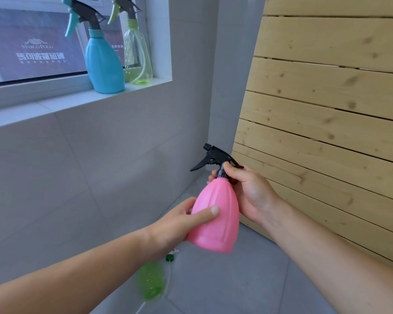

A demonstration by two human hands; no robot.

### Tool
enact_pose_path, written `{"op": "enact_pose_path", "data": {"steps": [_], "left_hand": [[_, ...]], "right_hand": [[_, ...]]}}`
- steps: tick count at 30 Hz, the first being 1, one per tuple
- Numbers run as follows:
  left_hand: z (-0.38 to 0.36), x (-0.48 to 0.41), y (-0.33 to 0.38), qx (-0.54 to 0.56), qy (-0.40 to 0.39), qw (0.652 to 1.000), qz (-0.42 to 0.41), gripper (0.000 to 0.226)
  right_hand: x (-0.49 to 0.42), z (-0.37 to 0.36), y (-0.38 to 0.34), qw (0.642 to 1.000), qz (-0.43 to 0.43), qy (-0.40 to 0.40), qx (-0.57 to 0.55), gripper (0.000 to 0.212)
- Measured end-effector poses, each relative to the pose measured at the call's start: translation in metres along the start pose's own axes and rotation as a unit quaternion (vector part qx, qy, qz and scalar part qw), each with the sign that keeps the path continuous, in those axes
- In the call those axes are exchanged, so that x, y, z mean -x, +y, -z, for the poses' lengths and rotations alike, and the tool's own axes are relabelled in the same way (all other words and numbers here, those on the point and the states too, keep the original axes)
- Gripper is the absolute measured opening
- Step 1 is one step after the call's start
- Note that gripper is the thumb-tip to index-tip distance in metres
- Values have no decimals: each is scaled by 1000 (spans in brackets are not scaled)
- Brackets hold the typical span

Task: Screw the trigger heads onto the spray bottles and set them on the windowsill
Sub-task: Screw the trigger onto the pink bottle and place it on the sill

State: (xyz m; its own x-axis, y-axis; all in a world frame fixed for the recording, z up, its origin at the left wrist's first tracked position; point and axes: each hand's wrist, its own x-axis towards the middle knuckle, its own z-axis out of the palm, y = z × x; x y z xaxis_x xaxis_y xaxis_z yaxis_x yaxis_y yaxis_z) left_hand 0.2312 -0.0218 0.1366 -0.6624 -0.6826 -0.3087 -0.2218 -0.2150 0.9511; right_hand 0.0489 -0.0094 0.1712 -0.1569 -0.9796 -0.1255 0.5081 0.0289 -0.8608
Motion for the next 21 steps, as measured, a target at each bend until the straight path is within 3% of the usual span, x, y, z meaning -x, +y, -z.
{"op": "enact_pose_path", "data": {"steps": [2,5,10,16,21], "left_hand": [[-1,2,-2,59,-37,998,4,75],[2,0,-4,84,-25,996,-5,76],[1,-1,-2,37,29,998,-38,71],[-4,-2,5,-24,85,995,-45,72],[-8,-4,8,-63,113,991,-38,61]], "right_hand": [[3,-4,0,1000,-5,-17,6,4],[7,-7,0,999,-7,-41,20,4],[7,-6,-3,997,12,-47,52,19],[4,-8,4,999,30,0,38,3],[4,-8,4,999,29,12,37,7]]}}
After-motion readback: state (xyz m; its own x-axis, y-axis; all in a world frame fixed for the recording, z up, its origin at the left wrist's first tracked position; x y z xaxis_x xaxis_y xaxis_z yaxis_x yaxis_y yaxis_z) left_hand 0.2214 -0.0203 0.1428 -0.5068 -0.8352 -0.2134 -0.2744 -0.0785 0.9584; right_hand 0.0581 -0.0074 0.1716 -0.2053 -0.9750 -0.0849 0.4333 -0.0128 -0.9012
